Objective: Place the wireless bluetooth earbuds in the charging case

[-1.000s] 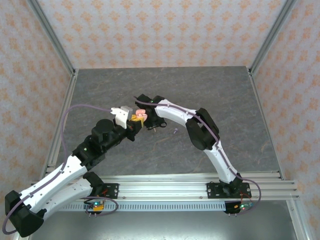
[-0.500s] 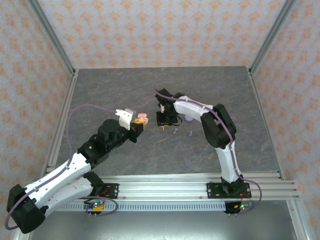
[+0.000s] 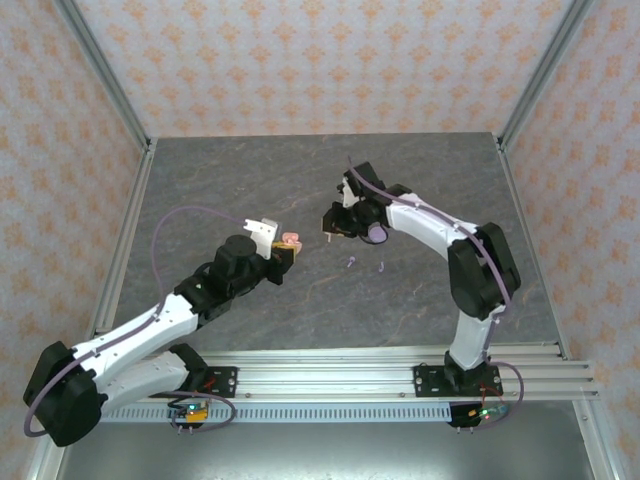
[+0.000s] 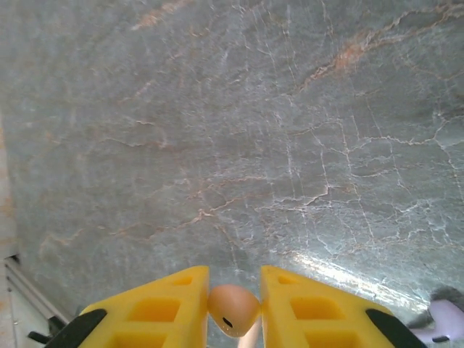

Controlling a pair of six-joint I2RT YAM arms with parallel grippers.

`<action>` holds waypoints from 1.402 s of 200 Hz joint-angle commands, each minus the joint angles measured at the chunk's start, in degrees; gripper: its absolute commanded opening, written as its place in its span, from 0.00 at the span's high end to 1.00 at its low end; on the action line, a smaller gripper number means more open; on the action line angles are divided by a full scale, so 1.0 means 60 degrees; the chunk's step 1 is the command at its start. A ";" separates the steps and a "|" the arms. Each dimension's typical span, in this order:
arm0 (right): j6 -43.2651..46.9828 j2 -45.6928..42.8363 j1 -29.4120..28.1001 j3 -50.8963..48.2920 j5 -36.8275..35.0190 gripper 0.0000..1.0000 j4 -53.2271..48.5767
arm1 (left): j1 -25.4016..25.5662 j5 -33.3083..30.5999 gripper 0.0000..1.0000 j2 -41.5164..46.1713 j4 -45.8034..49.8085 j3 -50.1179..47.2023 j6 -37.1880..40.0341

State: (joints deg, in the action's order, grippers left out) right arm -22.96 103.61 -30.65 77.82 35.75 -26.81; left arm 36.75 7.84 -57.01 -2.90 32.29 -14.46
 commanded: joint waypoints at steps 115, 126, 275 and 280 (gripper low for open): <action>-0.0231 -0.3062 0.0091 -0.1072 0.0150 0.76 0.1799 | 0.0042 0.1947 0.99 -0.2039 -0.4072 -0.0123 -0.0798; -0.0183 -0.3254 0.0099 -0.1139 0.0178 0.76 0.1885 | 0.0042 0.2151 0.99 -0.2094 -0.4340 -0.0131 -0.0826; 0.0456 -0.4320 -0.0420 -0.1672 -0.0633 0.75 0.2190 | 0.0042 0.2766 0.99 -0.3281 -0.6866 0.0345 -0.1937; 0.0445 -0.4322 -0.0429 -0.1669 -0.0639 0.75 0.2179 | 0.0045 0.2774 0.99 -0.3286 -0.6905 0.0345 -0.1946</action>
State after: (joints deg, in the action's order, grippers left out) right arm -21.74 79.35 -32.73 68.66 33.82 -14.94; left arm 36.75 23.64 -76.47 -39.03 32.32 -24.97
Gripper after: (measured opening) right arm 0.249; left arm 0.195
